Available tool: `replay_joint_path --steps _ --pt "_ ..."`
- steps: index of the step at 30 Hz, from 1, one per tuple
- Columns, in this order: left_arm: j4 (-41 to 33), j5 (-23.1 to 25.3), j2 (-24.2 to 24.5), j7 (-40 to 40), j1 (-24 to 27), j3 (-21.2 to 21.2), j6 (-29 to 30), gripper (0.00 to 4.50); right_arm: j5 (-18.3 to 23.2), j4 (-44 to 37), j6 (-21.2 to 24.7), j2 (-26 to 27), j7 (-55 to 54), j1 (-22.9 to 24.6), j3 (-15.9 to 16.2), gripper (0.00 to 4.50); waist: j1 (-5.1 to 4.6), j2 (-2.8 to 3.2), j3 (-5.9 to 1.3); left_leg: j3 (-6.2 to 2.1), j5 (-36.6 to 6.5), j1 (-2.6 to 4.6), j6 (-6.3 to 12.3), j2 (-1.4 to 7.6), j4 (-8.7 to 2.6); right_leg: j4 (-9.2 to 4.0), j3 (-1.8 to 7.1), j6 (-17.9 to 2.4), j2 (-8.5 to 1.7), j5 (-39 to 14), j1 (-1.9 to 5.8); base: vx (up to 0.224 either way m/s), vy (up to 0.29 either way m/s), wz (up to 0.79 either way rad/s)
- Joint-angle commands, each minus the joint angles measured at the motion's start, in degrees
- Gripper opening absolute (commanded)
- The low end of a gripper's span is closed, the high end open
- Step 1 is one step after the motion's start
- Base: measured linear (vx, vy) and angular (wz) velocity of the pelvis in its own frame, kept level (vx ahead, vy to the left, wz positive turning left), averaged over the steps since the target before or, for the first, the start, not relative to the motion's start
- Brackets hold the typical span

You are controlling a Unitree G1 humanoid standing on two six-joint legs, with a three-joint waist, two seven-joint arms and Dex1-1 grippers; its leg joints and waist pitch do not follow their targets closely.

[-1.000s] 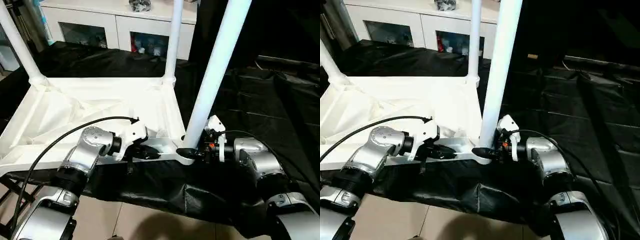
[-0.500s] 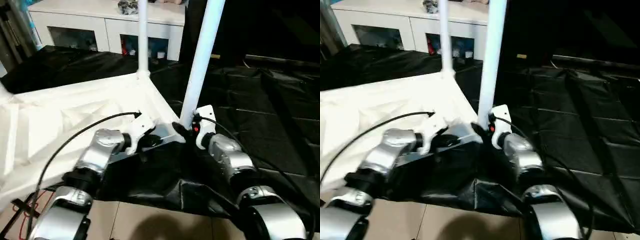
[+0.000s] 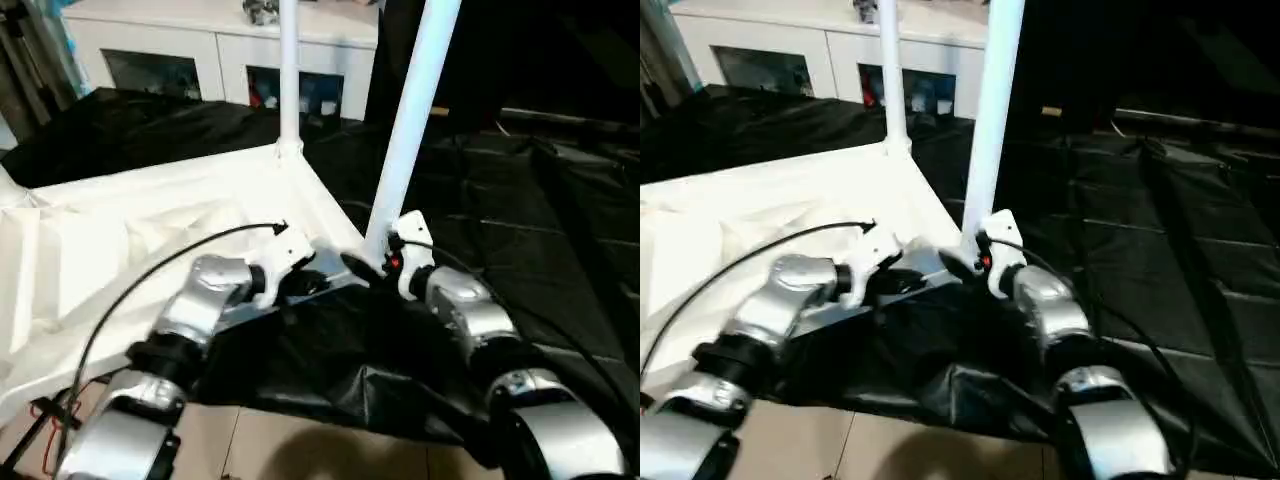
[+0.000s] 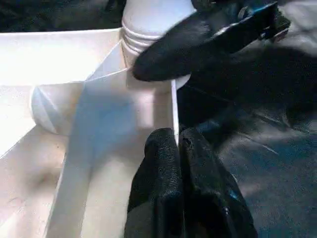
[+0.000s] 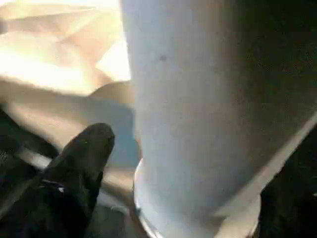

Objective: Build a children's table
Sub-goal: Rotate leg to tighten

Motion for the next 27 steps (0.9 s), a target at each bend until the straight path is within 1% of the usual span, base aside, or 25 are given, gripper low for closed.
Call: replay_joint_path --steps 1,2,3,5,6,7,8,9,10,11,12,16,18,20,22,24,25,27 --pt "-1.6 -2.3 -1.1 -4.4 -0.3 -2.9 -2.2 0.00 -0.9 0.1 1.3 1.0 7.9 2.5 5.4 4.23 0.18 -0.05 -2.86 -0.16 -14.2 -0.22 3.04 1.45 -3.49 -4.59 2.65 -11.7 -3.49 -12.8 2.71 0.000 0.000 0.00" --pt "-1.1 -2.3 0.1 -6.5 -0.4 -3.1 -2.7 0.00 -0.1 -2.4 1.6 -0.6 13.3 3.7 6.5 4.23 0.21 0.12 -2.85 -0.10 -13.7 -0.20 3.23 1.46 -3.44 -4.43 2.58 -12.4 -3.39 -11.3 2.75 0.000 0.000 0.00" --pt "-0.9 -2.3 0.7 -7.5 -0.5 -3.3 -2.9 0.00 0.0 -3.2 1.4 -1.3 15.1 4.1 6.9 4.23 0.56 -0.01 -2.86 0.10 -13.1 -0.25 3.92 1.47 -3.23 -4.32 2.54 -12.6 -3.23 -9.7 3.01 0.000 0.000 0.00" --pt "-0.8 -2.2 1.4 -8.6 -0.4 -3.5 -3.2 0.00 0.2 -4.0 1.4 -2.0 16.8 4.5 7.3 4.23 0.75 0.22 -2.92 0.14 -12.2 -0.22 4.13 1.68 -3.25 -4.00 2.47 -13.5 -3.25 -7.8 2.94 0.000 0.000 0.00" --pt "-0.7 -2.3 1.8 -9.5 -0.4 -3.5 -3.7 0.00 0.7 -4.8 2.0 -2.5 18.4 4.7 7.5 4.23 0.70 0.15 -2.81 0.19 -12.7 -0.14 3.93 1.71 -3.31 -4.09 2.43 -13.8 -3.29 -8.4 2.86 0.000 0.000 0.00" --pt "-0.7 -2.6 2.2 -10.6 -0.4 -3.6 -3.6 0.00 1.4 -5.9 2.9 -3.1 20.3 5.0 7.7 4.23 0.78 0.20 -2.66 0.15 -13.8 -0.12 3.67 1.66 -3.39 -4.31 2.40 -13.6 -3.27 -10.4 2.93 0.000 0.000 0.00" --pt "-0.8 -2.7 2.7 -11.6 -0.4 -3.7 -3.6 0.00 2.1 -6.8 3.8 -3.7 22.0 5.2 7.8 4.23 0.84 0.19 -2.67 0.15 -14.3 -0.07 3.53 1.71 -3.39 -4.39 2.42 -13.4 -3.33 -11.3 2.90 0.000 0.000 0.00" --pt "-0.6 -2.6 3.1 -12.2 -0.4 -3.7 -3.9 0.00 2.5 -7.8 5.0 -4.2 23.7 5.5 7.7 4.09 0.82 0.16 -2.58 0.10 -15.3 -0.02 3.28 1.73 -3.50 -4.53 2.44 -13.0 -3.35 -13.3 2.83 0.000 0.000 0.00" --pt "-0.4 -2.6 3.3 -12.6 -0.5 -3.7 -4.0 0.00 2.7 -8.5 5.5 -4.5 24.8 5.7 7.8 4.09 0.89 0.23 -2.63 0.05 -15.7 0.03 2.99 1.78 -3.54 -4.65 2.47 -12.7 -3.40 -14.4 2.80 0.000 0.000 0.00" --pt "0.0 -2.7 3.6 -13.1 -0.7 -3.7 -4.4 0.00 3.0 -9.7 6.4 -5.1 26.4 6.1 7.9 3.91 0.97 0.28 -2.60 0.06 -15.8 0.08 2.91 1.80 -3.54 -4.70 2.52 -12.5 -3.39 -14.5 2.73 0.000 0.000 0.00" --pt "0.3 -2.7 4.0 -13.5 -0.8 -3.8 -4.7 0.00 3.1 -10.3 7.1 -5.5 27.3 6.3 8.1 3.89 1.09 0.22 -2.69 0.04 -15.6 0.12 2.82 1.81 -3.50 -4.61 2.52 -12.5 -3.39 -14.3 2.76 0.000 0.000 0.00" --pt "0.6 -2.8 4.4 -14.3 -0.8 -4.0 -4.9 0.00 2.9 -10.9 7.8 -6.0 28.3 6.7 8.5 3.50 1.56 0.22 -2.80 0.10 -13.9 0.10 2.60 1.82 -3.45 -4.30 2.54 -13.1 -3.44 -11.7 2.75 0.000 0.000 0.00" --pt "0.6 -2.9 4.5 -14.7 -0.9 -4.0 -4.8 0.00 3.0 -11.5 8.2 -6.2 28.6 7.1 8.8 3.37 1.68 0.17 -2.80 0.13 -13.7 0.12 2.48 1.78 -3.43 -4.33 2.51 -13.1 -3.44 -11.6 2.77 0.000 0.000 0.00" --pt "0.4 -2.9 4.5 -14.9 -0.8 -4.0 -4.7 0.00 3.1 -12.0 8.6 -6.3 28.6 7.4 9.0 3.15 1.86 0.17 -2.80 0.15 -13.7 0.15 2.33 1.75 -3.44 -4.27 2.52 -13.1 -3.41 -11.4 2.79 0.000 0.000 0.00" --pt "0.4 -2.8 4.4 -14.9 -0.7 -4.0 -4.7 0.00 3.1 -12.4 9.1 -6.2 28.5 7.7 9.1 3.03 1.94 0.14 -2.78 0.13 -13.8 0.17 2.22 1.76 -3.47 -4.36 2.51 -12.8 -3.45 -12.1 2.79 0.000 0.000 0.00" --pt "0.5 -2.9 4.0 -14.5 -0.8 -3.9 -4.7 0.00 3.2 -13.2 10.1 -5.9 28.0 8.1 8.7 2.95 1.98 0.10 -2.79 0.13 -13.5 0.09 2.25 1.74 -3.45 -4.31 2.53 -12.6 -3.43 -11.9 2.84 0.000 0.000 0.00" --pt "0.5 -2.9 3.8 -14.3 -0.8 -3.9 -4.6 0.00 3.2 -13.2 10.2 -5.8 27.8 8.2 8.6 2.76 2.00 0.10 -2.80 0.12 -13.4 0.10 2.19 1.76 -3.45 -4.33 2.52 -12.5 -3.48 -12.0 2.82 0.000 0.000 0.00" --pt "0.6 -2.8 2.8 -12.2 -0.7 -3.5 -4.3 0.00 3.3 -12.4 10.2 -4.6 24.8 8.1 7.4 2.69 1.98 0.11 -2.79 0.11 -13.6 0.14 2.08 1.75 -3.46 -4.38 2.52 -12.4 -3.48 -12.4 2.78 0.000 0.000 0.00"
